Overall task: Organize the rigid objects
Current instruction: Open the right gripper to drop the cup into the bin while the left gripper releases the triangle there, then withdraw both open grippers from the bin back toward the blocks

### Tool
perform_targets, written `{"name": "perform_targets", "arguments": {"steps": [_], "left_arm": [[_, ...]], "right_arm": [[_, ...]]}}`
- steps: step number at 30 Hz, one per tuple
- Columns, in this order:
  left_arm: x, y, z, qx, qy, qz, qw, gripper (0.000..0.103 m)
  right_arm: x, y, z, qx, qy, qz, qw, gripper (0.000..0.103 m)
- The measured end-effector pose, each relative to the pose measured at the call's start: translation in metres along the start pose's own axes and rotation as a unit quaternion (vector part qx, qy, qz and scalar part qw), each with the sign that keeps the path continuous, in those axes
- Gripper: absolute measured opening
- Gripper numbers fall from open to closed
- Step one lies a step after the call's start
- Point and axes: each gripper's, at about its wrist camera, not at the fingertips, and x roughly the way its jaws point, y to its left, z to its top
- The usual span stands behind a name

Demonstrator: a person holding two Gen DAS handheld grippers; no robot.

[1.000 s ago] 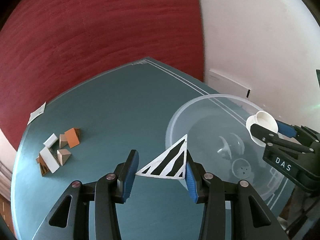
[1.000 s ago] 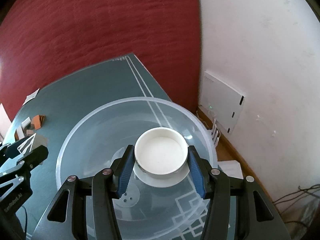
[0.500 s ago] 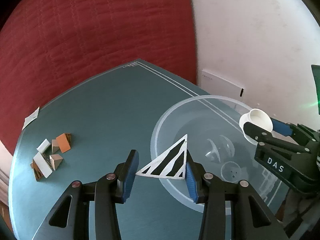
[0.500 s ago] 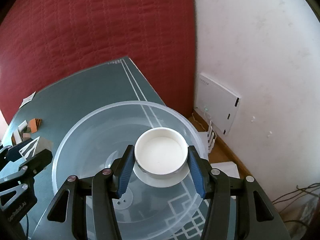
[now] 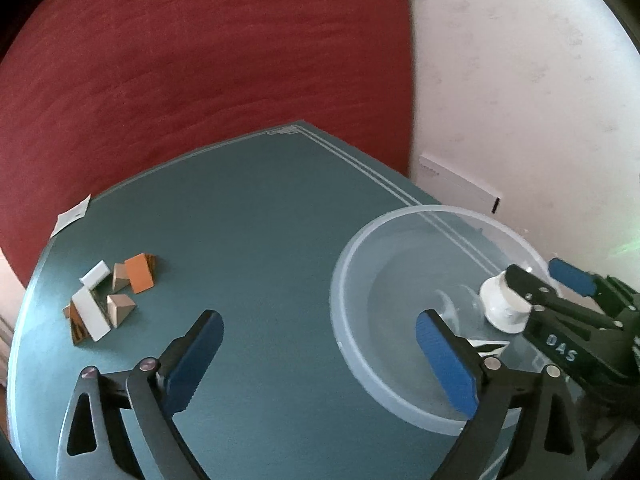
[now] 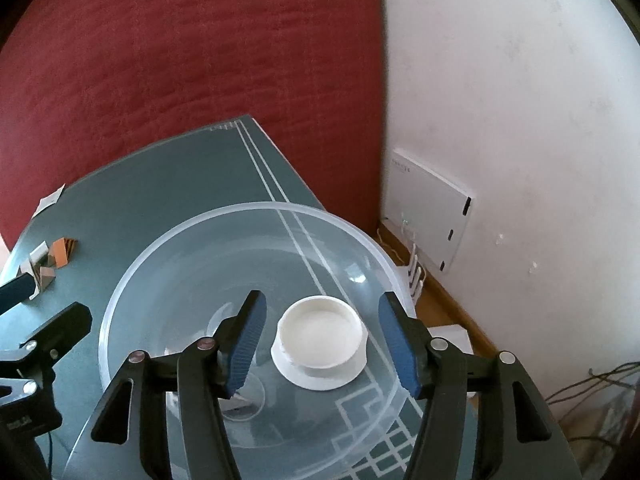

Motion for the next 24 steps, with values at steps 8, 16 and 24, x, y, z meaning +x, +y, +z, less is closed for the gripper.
{"name": "perform_targets", "arguments": {"steps": [8, 16, 24], "left_arm": [[-0.001, 0.0, -0.004, -0.004, 0.002, 0.008, 1.0, 0.102], [-0.004, 0.007, -0.009, -0.011, 0.0, 0.031, 0.9995, 0.102], [-0.007, 0.026, -0.011, -0.028, 0.0, 0.063, 0.9977, 0.102]], "right_arm": [[-0.001, -0.01, -0.001, 0.011, -0.009, -0.001, 1.0, 0.06], [-0.012, 0.003, -0.001, 0.003, -0.03, -0.001, 1.0, 0.06], [-0.016, 0.033, -0.006, -0.032, -0.036, 0.012, 0.999, 0.06]]}}
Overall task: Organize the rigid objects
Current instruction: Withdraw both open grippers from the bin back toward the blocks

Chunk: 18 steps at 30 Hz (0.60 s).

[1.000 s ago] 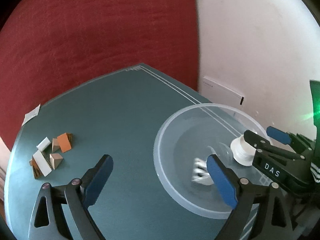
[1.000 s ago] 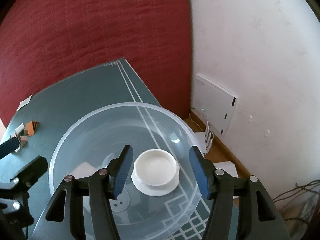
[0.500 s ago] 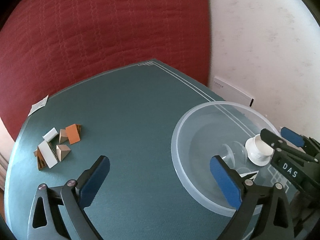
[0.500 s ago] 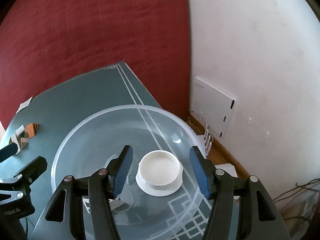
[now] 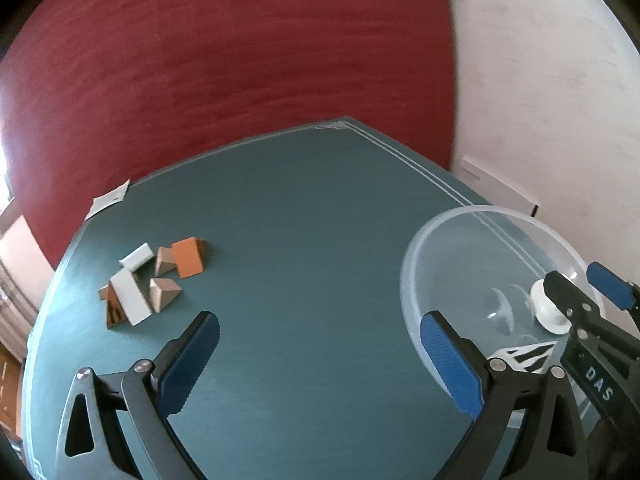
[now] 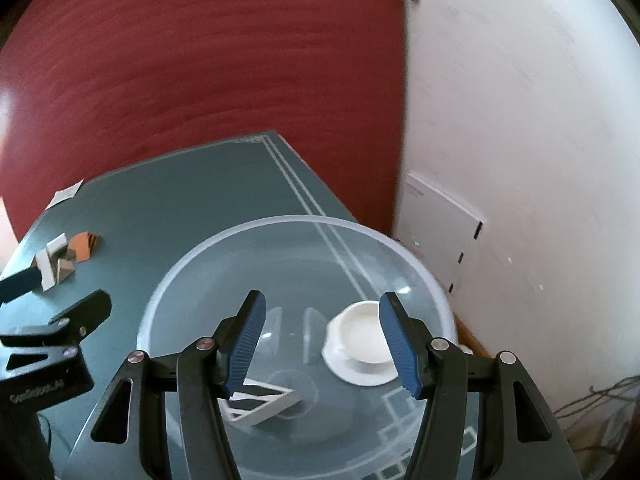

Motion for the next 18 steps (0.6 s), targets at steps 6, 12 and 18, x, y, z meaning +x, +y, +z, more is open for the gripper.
{"name": "perform_targets", "arguments": {"steps": [6, 12, 18], "left_arm": [[0.004, 0.022, -0.003, -0.016, 0.005, 0.019, 0.9997, 0.102], [0.005, 0.04, -0.004, -0.026, 0.004, 0.04, 0.9988, 0.102], [0.006, 0.054, -0.005, -0.035, 0.002, 0.054, 0.9979, 0.102]], "right_arm": [[0.004, 0.016, 0.002, -0.013, 0.003, 0.014, 1.0, 0.061], [0.012, 0.031, 0.008, -0.024, 0.006, 0.027, 0.999, 0.061], [0.015, 0.059, 0.008, -0.041, 0.006, 0.042, 0.998, 0.061]]}}
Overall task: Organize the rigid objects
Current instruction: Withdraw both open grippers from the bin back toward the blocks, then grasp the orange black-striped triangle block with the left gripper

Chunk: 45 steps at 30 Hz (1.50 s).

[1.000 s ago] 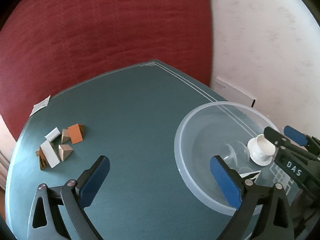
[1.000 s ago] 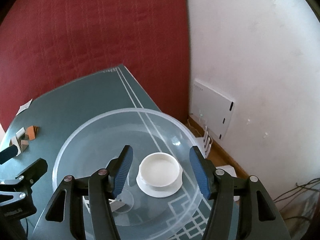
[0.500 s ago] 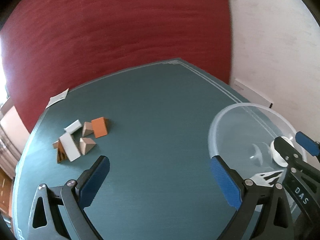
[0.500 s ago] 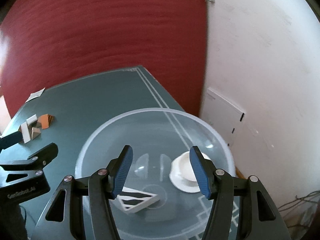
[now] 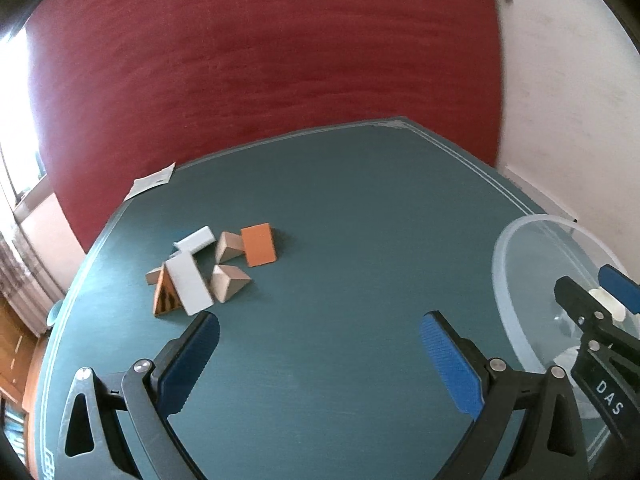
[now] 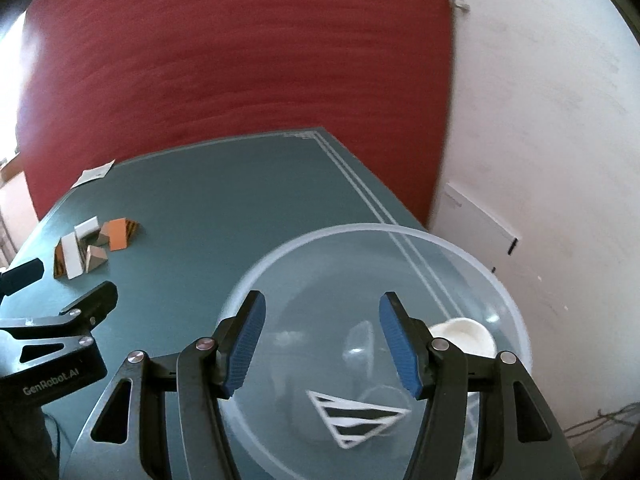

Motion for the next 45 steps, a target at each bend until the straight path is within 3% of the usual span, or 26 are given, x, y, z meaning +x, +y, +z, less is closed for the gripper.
{"name": "perform_targets", "arguments": {"steps": [12, 26, 41, 45], "left_arm": [[0.014, 0.059, -0.002, -0.042, 0.008, 0.038, 0.9983, 0.102], [0.045, 0.146, -0.012, -0.102, 0.045, 0.092, 0.9895, 0.102], [0.068, 0.184, -0.016, -0.131, 0.071, 0.11, 0.9827, 0.102], [0.07, 0.181, -0.014, -0.126, 0.07, 0.104, 0.9841, 0.102]], "right_arm": [[0.01, 0.042, 0.005, -0.028, 0.006, 0.027, 0.999, 0.061], [0.033, 0.106, 0.01, -0.065, 0.036, 0.093, 0.993, 0.061], [0.053, 0.128, 0.004, -0.067, 0.063, 0.119, 0.989, 0.061], [0.057, 0.129, 0.003, -0.066, 0.072, 0.125, 0.987, 0.061]]}}
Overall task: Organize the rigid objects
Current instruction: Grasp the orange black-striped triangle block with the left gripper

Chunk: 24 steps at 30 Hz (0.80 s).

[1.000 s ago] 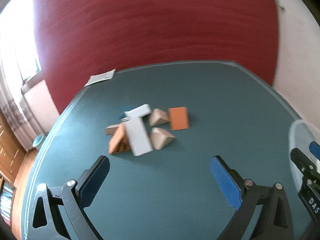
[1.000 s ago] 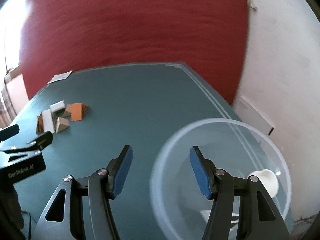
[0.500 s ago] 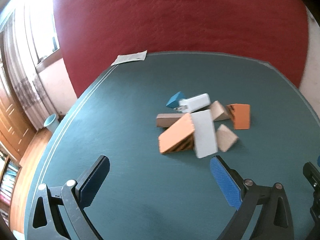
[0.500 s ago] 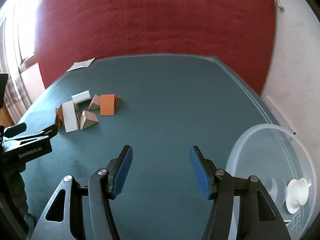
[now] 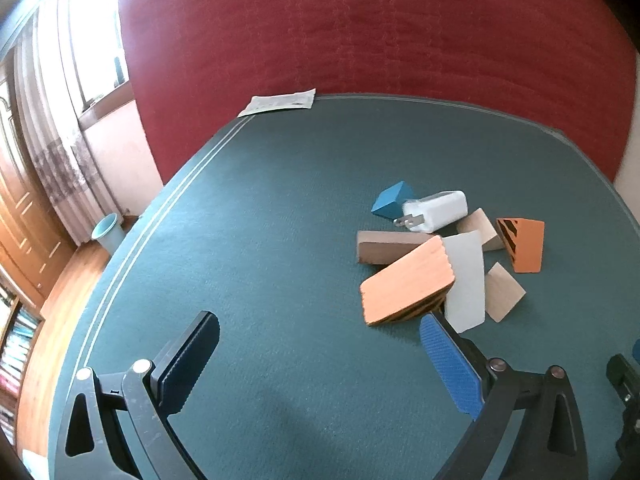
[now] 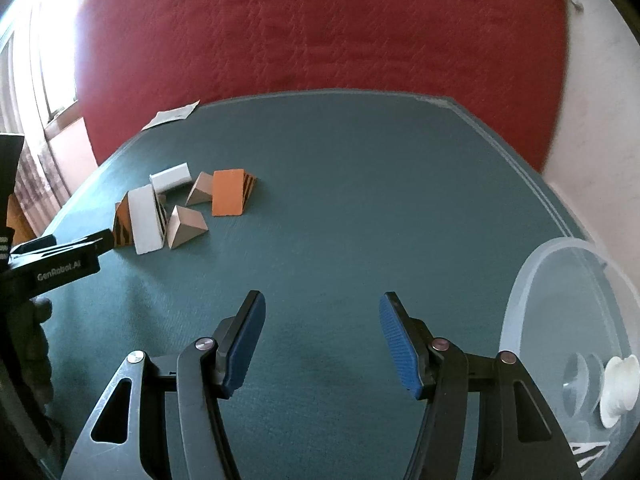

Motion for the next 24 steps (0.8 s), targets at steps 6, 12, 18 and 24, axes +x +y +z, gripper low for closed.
{"name": "perform_targets", "arguments": {"steps": [6, 12, 18, 24], "left_arm": [[0.008, -0.012, 0.007, 0.019, -0.005, 0.004, 0.9998, 0.102], [0.013, -0.015, 0.012, 0.014, -0.003, 0.002, 0.9999, 0.102], [0.012, -0.015, 0.011, 0.009, 0.0, -0.012, 0.9999, 0.102], [0.018, -0.018, 0.012, 0.016, 0.006, -0.038, 0.9991, 0.084]], "right_arm": [[-0.001, 0.001, -0.001, 0.002, -0.002, 0.006, 1.0, 0.061], [-0.001, 0.0, -0.001, 0.007, 0.001, 0.007, 1.0, 0.061], [-0.002, 0.002, -0.001, 0.006, 0.002, 0.006, 1.0, 0.061], [-0.002, 0.003, -0.002, 0.007, 0.004, 0.007, 1.0, 0.061]]}}
